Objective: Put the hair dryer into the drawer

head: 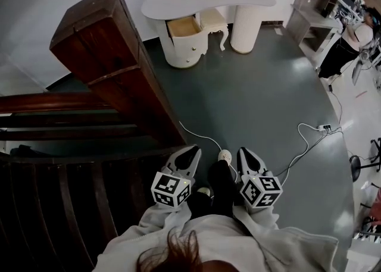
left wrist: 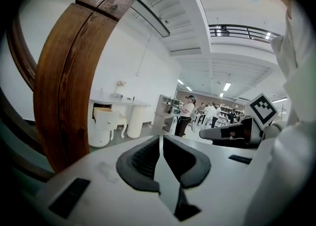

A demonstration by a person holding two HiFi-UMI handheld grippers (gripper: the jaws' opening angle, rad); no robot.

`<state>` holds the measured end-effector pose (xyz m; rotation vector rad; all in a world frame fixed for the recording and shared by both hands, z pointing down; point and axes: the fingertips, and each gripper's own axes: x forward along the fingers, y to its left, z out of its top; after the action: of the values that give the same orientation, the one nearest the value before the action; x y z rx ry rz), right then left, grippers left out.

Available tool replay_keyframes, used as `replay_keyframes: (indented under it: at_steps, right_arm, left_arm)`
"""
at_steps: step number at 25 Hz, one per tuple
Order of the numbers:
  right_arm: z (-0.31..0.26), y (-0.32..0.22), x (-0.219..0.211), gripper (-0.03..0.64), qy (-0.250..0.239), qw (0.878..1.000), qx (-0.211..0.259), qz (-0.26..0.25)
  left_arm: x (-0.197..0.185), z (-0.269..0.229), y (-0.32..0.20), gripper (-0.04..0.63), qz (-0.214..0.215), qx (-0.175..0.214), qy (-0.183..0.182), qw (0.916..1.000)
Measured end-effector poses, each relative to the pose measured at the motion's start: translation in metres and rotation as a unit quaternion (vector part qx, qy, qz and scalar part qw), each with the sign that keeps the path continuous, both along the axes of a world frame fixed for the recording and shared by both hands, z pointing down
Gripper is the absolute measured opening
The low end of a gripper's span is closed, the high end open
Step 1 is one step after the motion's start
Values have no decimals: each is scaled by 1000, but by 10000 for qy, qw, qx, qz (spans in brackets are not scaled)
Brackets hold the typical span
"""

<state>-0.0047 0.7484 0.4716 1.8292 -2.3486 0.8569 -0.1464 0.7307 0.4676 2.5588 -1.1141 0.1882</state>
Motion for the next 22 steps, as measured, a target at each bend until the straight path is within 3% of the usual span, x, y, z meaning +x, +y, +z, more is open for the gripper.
replay_keyframes:
  at_steps: [15,22]
  right_arm:
    - [-7,-119,52,49,-26,9998,-50,-200]
    - [-7,-172,58,49,1,9980,-20,-625]
  left_arm:
    - [50,-6,-112,32,-197,-40,69,9998]
    - [67,-7,-157,32,-443,7,136,9989]
